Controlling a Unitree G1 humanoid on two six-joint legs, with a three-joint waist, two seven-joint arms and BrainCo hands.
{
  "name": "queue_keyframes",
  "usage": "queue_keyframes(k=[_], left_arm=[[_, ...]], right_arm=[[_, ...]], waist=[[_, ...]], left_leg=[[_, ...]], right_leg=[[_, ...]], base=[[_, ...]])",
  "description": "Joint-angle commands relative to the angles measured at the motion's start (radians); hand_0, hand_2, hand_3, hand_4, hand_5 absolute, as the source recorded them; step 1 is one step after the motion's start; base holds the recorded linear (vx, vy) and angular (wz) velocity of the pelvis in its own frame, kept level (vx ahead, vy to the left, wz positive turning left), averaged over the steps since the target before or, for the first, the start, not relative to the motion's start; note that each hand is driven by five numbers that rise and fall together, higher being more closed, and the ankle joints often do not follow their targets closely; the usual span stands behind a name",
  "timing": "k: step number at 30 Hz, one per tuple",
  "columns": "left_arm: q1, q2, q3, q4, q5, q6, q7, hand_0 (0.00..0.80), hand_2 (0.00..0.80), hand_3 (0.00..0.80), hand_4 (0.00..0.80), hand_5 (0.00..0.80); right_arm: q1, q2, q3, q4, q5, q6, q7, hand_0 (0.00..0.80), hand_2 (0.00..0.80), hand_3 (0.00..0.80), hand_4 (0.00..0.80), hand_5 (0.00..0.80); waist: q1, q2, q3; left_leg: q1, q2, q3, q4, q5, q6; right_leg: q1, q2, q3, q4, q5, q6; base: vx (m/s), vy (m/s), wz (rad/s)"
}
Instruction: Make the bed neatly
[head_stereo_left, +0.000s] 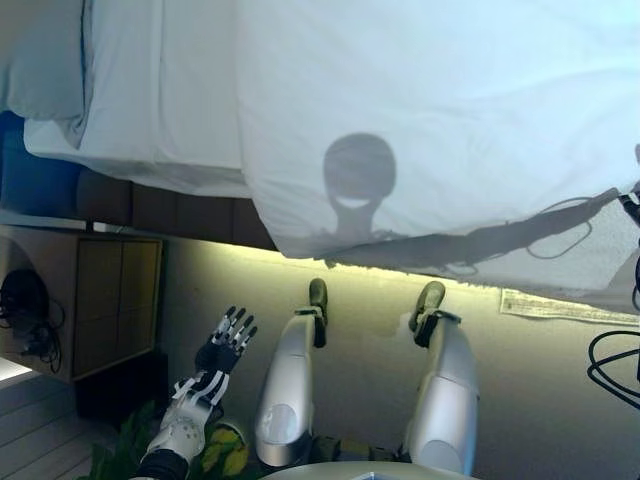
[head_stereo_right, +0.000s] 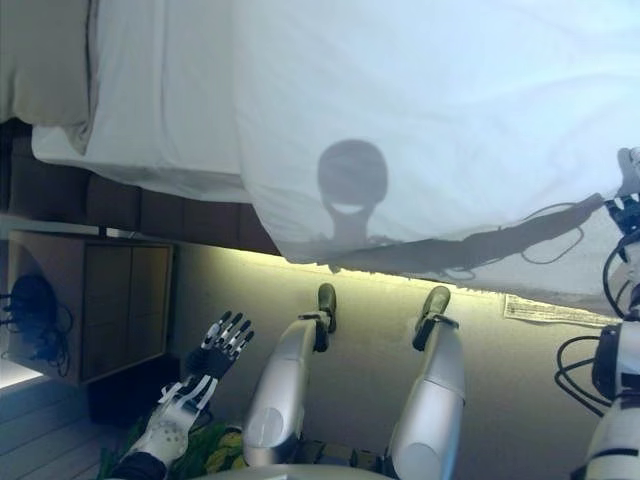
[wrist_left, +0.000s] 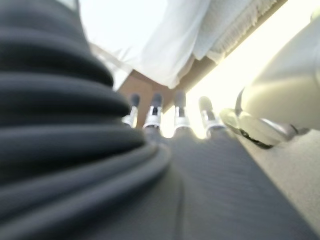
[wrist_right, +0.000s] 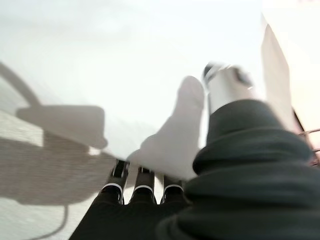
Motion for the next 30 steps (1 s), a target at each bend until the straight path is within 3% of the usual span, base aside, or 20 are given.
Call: queue_keyframes(k=[1,17,22,30], left_arm=[[0.087,0.039,-0.018,-0.001,-0.046,-0.003,-0.007,0.000,0.000,0.000,0.000,0.000],[0.079,0.005,0.006,0.099,0.006,-0.028,0.003,0.000,0.000,0.000,0.000,0.000],[0.045,0.016,-0.007,0.081,0.008,-0.060,-0.010,0.000,0.000,0.000,0.000,0.000],[-0.067,0.032,-0.004,0.085,0.066,-0.024,0.102,0.000,0.000,0.000,0.000,0.000]], right_arm=[[-0.035,-0.086,0.011,-0.041,-0.020,-0.073,0.048,0.800,0.800,0.800,0.800,0.800],[0.048,-0.058,0.003,-0.052,0.003,-0.030,0.161,0.800,0.800,0.800,0.800,0.800],[0.090,-0.003,0.008,-0.076,0.026,-0.024,0.209,0.800,0.800,0.800,0.800,0.800],[0.134,0.098,0.043,-0.105,0.000,-0.016,0.252,0.800,0.800,0.800,0.800,0.800]], waist=[[0.006,-0.009,-0.041],[0.008,-0.073,-0.124],[-0.001,-0.089,-0.172],[-0.020,-0.126,-0.281]], left_leg=[[0.016,0.066,-0.028,-0.066,0.094,-0.014],[0.212,0.089,0.000,-0.238,0.117,-0.034],[0.295,0.085,0.027,-0.337,0.159,-0.034],[0.451,0.066,0.045,-0.470,0.179,-0.031]], right_leg=[[0.065,-0.034,-0.036,0.041,-0.067,0.049],[0.291,0.004,-0.088,-0.195,0.005,0.076],[0.398,0.015,-0.111,-0.347,0.081,0.089],[0.596,0.039,-0.122,-0.531,0.137,0.120]], base=[[0.015,0.033,0.05],[-0.006,0.034,0.01],[-0.044,0.098,-0.03],[0.040,0.092,-0.04]])
